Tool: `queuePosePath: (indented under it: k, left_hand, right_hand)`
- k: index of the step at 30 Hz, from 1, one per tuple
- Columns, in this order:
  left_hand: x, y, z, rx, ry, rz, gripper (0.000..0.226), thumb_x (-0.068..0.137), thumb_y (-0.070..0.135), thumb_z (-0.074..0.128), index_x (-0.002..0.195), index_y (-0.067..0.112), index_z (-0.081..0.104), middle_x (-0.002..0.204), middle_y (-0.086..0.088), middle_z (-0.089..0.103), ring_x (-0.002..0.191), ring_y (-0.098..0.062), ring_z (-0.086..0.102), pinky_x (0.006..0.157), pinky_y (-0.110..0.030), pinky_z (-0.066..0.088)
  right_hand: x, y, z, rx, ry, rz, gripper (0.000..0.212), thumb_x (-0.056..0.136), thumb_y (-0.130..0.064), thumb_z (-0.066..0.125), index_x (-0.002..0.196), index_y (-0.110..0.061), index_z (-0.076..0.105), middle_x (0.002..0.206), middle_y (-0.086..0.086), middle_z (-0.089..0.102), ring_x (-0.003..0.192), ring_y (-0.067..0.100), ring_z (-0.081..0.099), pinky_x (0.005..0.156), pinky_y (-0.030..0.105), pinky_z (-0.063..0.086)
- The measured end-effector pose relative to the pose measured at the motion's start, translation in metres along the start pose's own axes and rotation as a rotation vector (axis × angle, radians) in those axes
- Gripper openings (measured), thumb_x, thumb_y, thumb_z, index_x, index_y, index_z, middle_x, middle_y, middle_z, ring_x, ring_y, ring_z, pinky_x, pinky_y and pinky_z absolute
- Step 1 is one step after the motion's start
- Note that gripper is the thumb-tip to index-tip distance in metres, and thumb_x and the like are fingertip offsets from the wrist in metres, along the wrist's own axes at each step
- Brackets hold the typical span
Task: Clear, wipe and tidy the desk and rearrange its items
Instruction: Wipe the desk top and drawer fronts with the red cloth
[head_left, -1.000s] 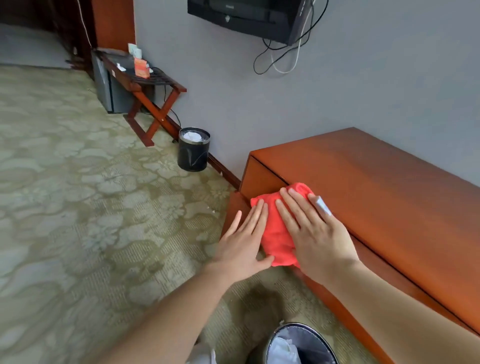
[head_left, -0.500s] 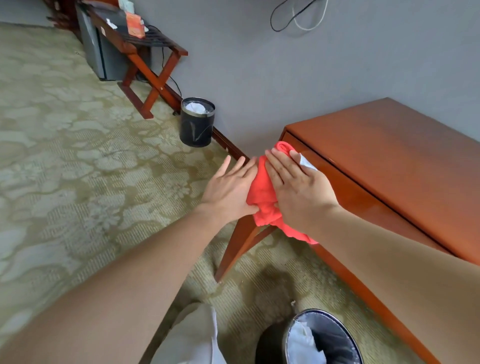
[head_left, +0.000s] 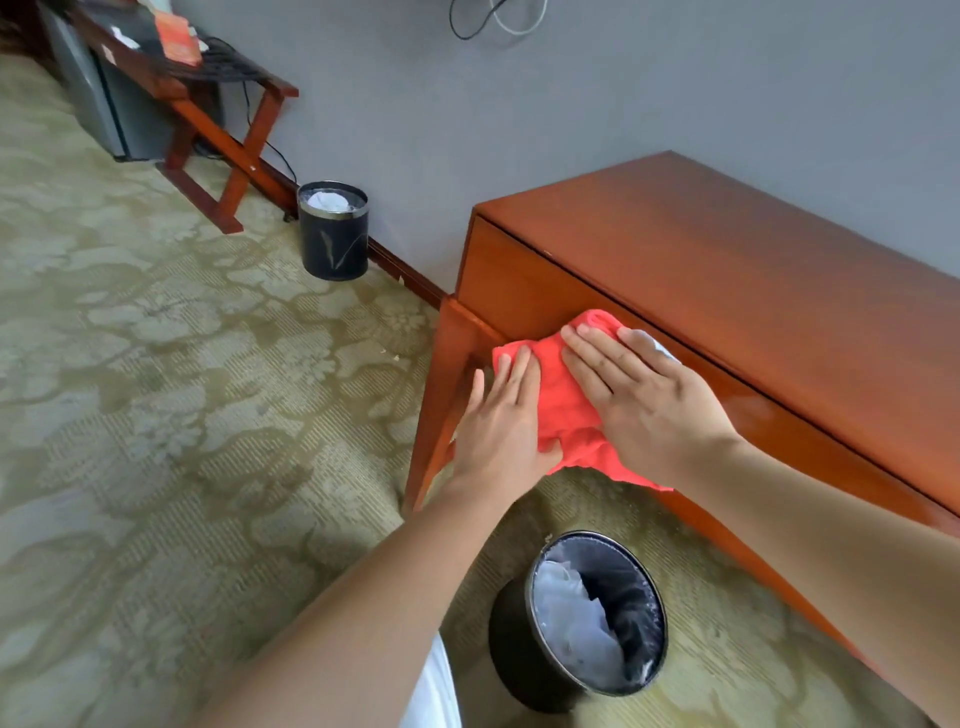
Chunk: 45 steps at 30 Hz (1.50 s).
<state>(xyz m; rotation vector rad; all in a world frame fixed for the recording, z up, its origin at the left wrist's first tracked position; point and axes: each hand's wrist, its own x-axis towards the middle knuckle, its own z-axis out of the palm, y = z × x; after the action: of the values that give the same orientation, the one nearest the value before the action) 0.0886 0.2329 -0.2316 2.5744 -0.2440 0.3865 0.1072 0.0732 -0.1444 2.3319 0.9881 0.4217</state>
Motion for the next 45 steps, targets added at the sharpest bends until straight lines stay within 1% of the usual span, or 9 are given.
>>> queuePosePath:
  k: [2, 6, 10, 15, 19, 25, 28, 34, 45]
  left_hand:
    - [-0.012, 0.020, 0.010, -0.023, -0.007, 0.021, 0.104, 0.076, 0.069, 0.034, 0.155, 0.002, 0.021, 0.162, -0.011, 0.022, 0.150, -0.028, 0.020, 0.121, -0.049, 0.019]
    - [-0.037, 0.062, 0.032, -0.037, -0.074, 0.102, 0.106, 0.082, 0.054, 0.067, 0.157, 0.005, 0.010, 0.165, -0.010, 0.010, 0.152, -0.027, 0.010, 0.122, -0.050, 0.013]
    - [-0.061, 0.101, 0.046, -0.010, -0.135, 0.181, 0.106, 0.084, 0.054, 0.064, 0.158, 0.009, 0.002, 0.166, -0.007, 0.001, 0.153, -0.024, 0.005, 0.122, -0.052, 0.011]
    - [-0.090, 0.142, 0.062, 0.015, -0.187, 0.297, 0.103, 0.088, 0.053, 0.056, 0.157, 0.011, -0.007, 0.166, -0.006, -0.009, 0.153, -0.022, -0.001, 0.120, -0.054, 0.003]
    - [-0.112, 0.168, 0.078, 0.065, -0.235, 0.456, 0.101, 0.089, 0.051, 0.050, 0.154, 0.019, -0.019, 0.164, -0.006, -0.019, 0.153, -0.022, -0.005, 0.118, -0.064, -0.001]
    - [-0.133, 0.203, 0.096, 0.117, -0.291, 0.660, 0.100, 0.088, 0.054, 0.055, 0.154, 0.036, -0.018, 0.158, -0.016, -0.032, 0.151, -0.033, -0.011, 0.112, -0.070, -0.009]
    - [-0.142, 0.222, 0.103, 0.136, -0.304, 0.744, 0.098, 0.088, 0.046, 0.059, 0.154, 0.043, -0.013, 0.156, -0.018, -0.035, 0.149, -0.034, -0.018, 0.109, -0.068, -0.016]
    - [-0.160, 0.262, 0.114, 0.197, -0.339, 0.626, 0.102, 0.091, 0.032, 0.060, 0.151, 0.041, -0.022, 0.148, -0.017, -0.048, 0.142, -0.028, -0.038, 0.108, -0.071, -0.017]
    - [-0.143, 0.232, 0.105, 0.312, -0.262, 0.588, 0.098, 0.092, 0.026, 0.057, 0.152, 0.042, -0.018, 0.152, -0.003, -0.045, 0.146, -0.017, -0.030, 0.109, -0.069, -0.015]
  right_hand:
    - [-0.031, 0.005, 0.000, -0.060, -0.010, 0.010, 0.067, 0.090, -0.036, 0.033, 0.146, 0.001, 0.039, 0.157, 0.014, 0.027, 0.146, 0.020, 0.020, 0.119, 0.042, 0.015]
    - [-0.098, 0.014, 0.001, -0.148, -0.086, 0.038, 0.070, 0.093, -0.038, 0.043, 0.152, -0.004, 0.026, 0.161, 0.011, 0.015, 0.149, 0.021, 0.015, 0.121, 0.042, 0.013]
    - [-0.158, 0.023, -0.004, -0.167, -0.116, 0.070, 0.065, 0.095, -0.030, 0.037, 0.153, -0.005, 0.024, 0.162, 0.010, 0.014, 0.149, 0.023, 0.017, 0.121, 0.042, 0.015]
    - [-0.228, 0.031, -0.001, -0.151, -0.098, 0.118, 0.060, 0.096, -0.019, 0.018, 0.155, -0.007, 0.019, 0.163, 0.008, 0.012, 0.150, 0.022, 0.016, 0.120, 0.043, 0.019]
    - [-0.287, 0.036, 0.001, -0.152, -0.098, 0.157, 0.059, 0.097, -0.015, 0.016, 0.156, -0.009, 0.014, 0.163, 0.006, 0.010, 0.150, 0.021, 0.015, 0.121, 0.042, 0.018]
    - [-0.348, 0.045, -0.004, -0.160, -0.132, 0.195, 0.061, 0.097, -0.015, 0.020, 0.157, -0.011, 0.009, 0.164, 0.003, 0.006, 0.150, 0.020, 0.011, 0.121, 0.042, 0.015]
    - [-0.380, 0.047, -0.006, -0.176, -0.154, 0.215, 0.062, 0.096, -0.016, 0.021, 0.157, -0.012, 0.009, 0.164, 0.004, 0.004, 0.150, 0.022, 0.011, 0.122, 0.042, 0.013]
    - [-0.403, 0.048, -0.008, -0.177, -0.169, 0.246, 0.064, 0.092, -0.014, 0.023, 0.156, -0.010, 0.016, 0.164, 0.006, 0.010, 0.150, 0.023, 0.015, 0.120, 0.045, 0.018]
    - [-0.368, 0.037, -0.008, -0.109, -0.195, 0.287, 0.063, 0.091, -0.019, 0.021, 0.153, -0.007, 0.025, 0.161, 0.007, 0.019, 0.146, 0.025, 0.027, 0.117, 0.047, 0.021]
